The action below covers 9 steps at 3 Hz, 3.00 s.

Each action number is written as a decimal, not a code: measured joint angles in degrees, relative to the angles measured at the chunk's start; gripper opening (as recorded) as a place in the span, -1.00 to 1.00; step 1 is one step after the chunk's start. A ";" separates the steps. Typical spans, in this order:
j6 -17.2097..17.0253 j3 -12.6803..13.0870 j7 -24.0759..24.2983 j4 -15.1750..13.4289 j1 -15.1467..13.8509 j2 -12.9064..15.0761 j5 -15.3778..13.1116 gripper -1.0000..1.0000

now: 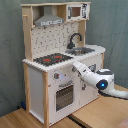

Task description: Play with the kitchen

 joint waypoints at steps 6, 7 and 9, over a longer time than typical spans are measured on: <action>-9.14 -2.15 -26.49 12.80 8.80 -1.35 -8.12 1.00; -9.13 -2.16 -32.00 13.90 8.21 -1.35 -11.16 1.00; -8.89 -1.97 -44.44 13.98 8.58 -1.35 -14.29 1.00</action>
